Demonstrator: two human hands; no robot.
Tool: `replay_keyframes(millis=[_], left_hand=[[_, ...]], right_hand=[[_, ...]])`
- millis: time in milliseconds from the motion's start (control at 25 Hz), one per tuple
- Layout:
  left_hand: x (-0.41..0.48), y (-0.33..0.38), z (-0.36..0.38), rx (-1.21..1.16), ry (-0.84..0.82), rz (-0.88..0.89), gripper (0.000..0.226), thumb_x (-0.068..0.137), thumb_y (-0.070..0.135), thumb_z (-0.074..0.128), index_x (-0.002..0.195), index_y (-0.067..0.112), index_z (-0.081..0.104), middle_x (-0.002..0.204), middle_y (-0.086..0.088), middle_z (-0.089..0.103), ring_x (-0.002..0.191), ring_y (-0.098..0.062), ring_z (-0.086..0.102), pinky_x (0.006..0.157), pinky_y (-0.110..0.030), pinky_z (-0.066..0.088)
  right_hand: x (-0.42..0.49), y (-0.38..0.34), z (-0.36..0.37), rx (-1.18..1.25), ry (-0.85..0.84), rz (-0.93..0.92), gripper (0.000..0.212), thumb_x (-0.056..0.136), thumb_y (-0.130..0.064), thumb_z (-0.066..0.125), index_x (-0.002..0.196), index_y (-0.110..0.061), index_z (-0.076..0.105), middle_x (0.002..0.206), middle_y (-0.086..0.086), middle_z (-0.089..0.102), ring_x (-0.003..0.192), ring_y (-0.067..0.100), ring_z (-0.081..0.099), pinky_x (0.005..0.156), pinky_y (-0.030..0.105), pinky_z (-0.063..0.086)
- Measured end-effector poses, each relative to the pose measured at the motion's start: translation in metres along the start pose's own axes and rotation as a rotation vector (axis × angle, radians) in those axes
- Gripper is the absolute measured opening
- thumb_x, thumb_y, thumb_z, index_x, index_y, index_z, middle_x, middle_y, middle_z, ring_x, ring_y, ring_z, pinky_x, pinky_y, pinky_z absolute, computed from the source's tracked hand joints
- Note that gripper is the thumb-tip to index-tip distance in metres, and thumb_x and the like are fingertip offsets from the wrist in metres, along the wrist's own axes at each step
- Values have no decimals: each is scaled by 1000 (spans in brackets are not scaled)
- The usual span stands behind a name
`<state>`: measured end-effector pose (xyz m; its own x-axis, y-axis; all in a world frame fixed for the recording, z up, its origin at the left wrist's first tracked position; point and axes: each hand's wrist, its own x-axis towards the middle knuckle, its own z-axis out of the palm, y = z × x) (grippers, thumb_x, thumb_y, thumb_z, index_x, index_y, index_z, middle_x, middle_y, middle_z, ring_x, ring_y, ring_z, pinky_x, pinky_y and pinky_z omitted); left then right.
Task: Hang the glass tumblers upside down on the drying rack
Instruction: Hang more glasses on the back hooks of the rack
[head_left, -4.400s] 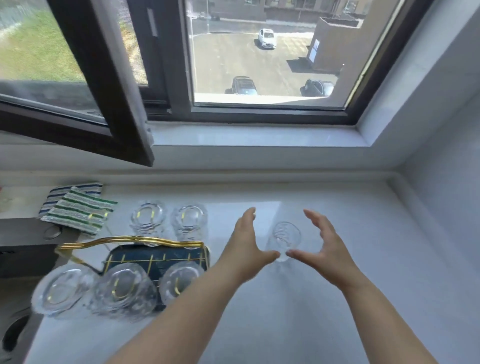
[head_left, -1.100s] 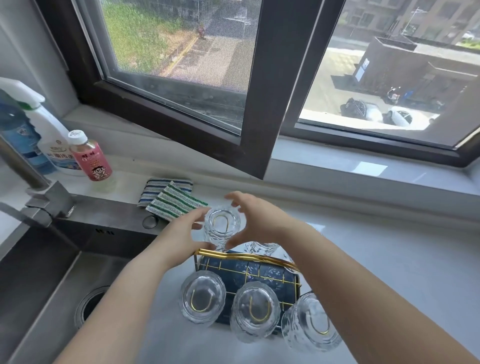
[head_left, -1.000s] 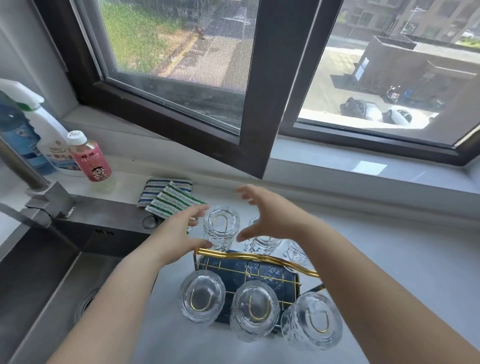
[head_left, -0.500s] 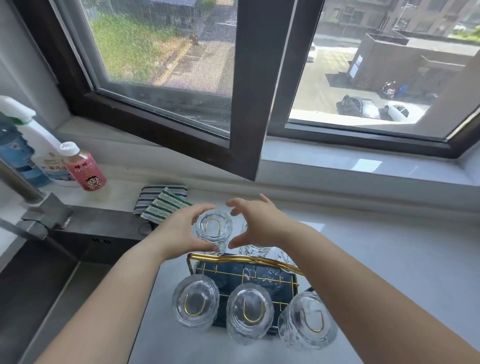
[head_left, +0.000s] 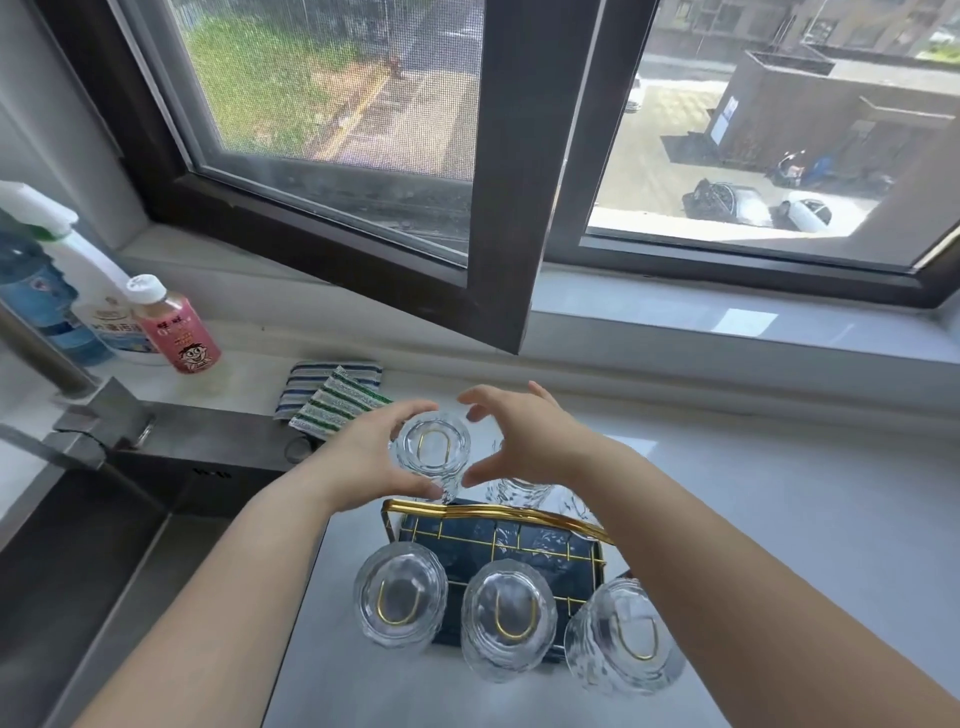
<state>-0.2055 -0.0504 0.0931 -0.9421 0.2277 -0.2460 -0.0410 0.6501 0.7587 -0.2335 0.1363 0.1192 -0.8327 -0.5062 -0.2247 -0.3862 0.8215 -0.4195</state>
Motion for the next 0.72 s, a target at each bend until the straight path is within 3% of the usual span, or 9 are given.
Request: replay_keyframes(millis=[120,280,440,560,720], left_hand=[[-3,8,-7,53,-78,17,99,60,35,82,140,37,23,148,12,31,135,-10,28,109,-32,25],[5,43,-1,193,-58,164,85,69,37,76,139,36,27,149,12,31,137,-9,24,110,-29,18],[27,63,28,556,-160,176,86,66,47,74,138,28,30,149,4,33,142,-16,7,115,-42,-9],[38,59,36,650,-177,173,85,63,52,74,135,30,35,145,0,39,142,-18,11,115,-49,-14],[37,58,38,660,-125,213,79,64,52,73,132,32,39,136,0,47,135,-17,25,114,-48,-14]], right_hand=[[-21,23,-17,-3,-4,51,88,64,-43,78,137,-23,33,141,-2,48,132,18,40,117,47,-1],[-42,48,-21,-48,-22,126,90,61,-47,78,137,-26,34,140,-5,49,132,18,40,117,48,-3],[-40,49,-8,-73,5,127,88,61,-54,76,135,-28,36,136,-5,54,131,17,42,115,48,-5],[-35,49,-5,-92,39,112,80,62,-56,75,129,-28,43,132,-6,58,128,18,44,115,48,-6],[-36,49,-6,-79,52,90,72,63,-55,75,124,-28,48,127,-6,61,125,19,47,116,49,-5]])
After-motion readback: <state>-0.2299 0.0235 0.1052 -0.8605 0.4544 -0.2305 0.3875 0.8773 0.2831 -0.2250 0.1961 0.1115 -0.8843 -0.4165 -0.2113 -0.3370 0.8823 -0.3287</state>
